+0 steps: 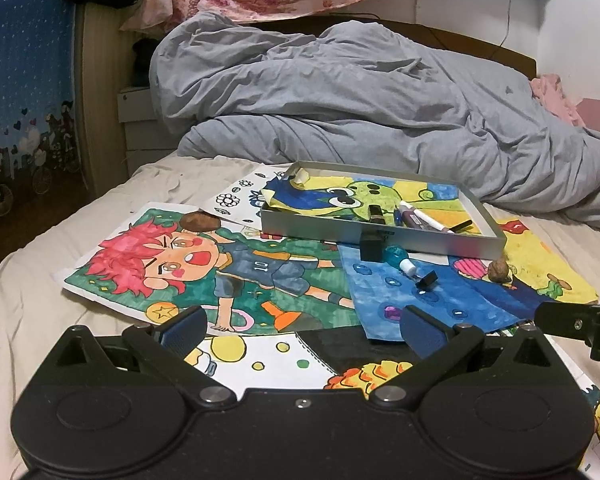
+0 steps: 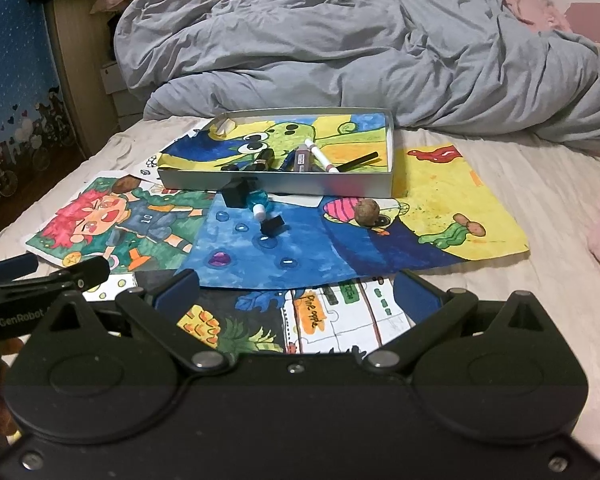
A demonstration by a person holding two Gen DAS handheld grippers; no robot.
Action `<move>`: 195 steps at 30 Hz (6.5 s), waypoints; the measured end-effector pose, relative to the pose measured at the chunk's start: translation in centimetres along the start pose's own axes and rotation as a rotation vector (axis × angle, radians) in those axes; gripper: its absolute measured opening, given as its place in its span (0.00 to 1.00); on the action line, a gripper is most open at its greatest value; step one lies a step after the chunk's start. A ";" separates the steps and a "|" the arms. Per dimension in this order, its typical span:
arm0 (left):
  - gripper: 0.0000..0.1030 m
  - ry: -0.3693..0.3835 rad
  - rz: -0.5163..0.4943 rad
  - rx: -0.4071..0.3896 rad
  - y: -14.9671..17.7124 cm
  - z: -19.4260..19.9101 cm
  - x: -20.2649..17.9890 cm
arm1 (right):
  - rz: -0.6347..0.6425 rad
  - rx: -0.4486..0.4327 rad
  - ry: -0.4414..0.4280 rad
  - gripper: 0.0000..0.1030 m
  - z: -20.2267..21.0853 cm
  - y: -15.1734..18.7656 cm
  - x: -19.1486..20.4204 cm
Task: Organize rigid objects
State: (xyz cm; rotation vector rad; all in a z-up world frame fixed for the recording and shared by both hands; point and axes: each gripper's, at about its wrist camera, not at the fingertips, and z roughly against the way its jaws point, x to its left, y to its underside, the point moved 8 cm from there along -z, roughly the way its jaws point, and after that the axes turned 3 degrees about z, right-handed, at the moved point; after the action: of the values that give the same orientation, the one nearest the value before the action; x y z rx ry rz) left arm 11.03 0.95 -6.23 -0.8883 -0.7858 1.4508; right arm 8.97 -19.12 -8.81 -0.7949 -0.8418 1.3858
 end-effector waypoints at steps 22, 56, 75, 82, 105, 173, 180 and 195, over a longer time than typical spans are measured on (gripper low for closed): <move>0.99 0.031 -0.002 -0.014 -0.7 -0.5 -1.0 | -0.007 0.000 -0.004 1.00 -0.2 -0.7 -0.2; 0.99 0.101 -0.083 0.024 -1.8 -9.4 -2.9 | 0.110 0.028 0.054 1.00 -5.9 -4.3 -2.7; 0.85 0.422 -0.202 0.099 -0.4 -15.3 -9.6 | 0.162 0.137 -0.053 0.76 -16.4 -4.6 -6.8; 0.61 0.472 -0.188 0.159 0.1 -17.1 -10.7 | 0.165 0.170 -0.071 0.49 -18.1 -3.9 -6.8; 0.20 0.416 -0.245 0.162 0.1 -17.5 -11.8 | 0.183 0.165 -0.138 0.20 -17.3 -4.2 -5.0; 0.28 0.292 -0.166 0.090 -7.0 -24.0 -11.2 | 0.039 -0.027 -0.104 0.36 -21.5 -9.7 -7.5; 0.49 0.257 -0.138 0.044 -8.5 -22.4 -9.6 | 0.028 -0.065 -0.117 0.50 -19.8 -10.6 -7.3; 0.95 0.186 -0.056 -0.083 -11.0 -14.1 -5.8 | -0.002 -0.181 -0.108 0.99 -12.1 -11.8 -6.0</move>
State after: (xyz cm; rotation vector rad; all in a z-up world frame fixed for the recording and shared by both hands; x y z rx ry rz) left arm 28.71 -4.49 -2.92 -1.0406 -0.7291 1.2736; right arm 25.30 -25.35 -4.72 -0.8625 -1.0626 1.3733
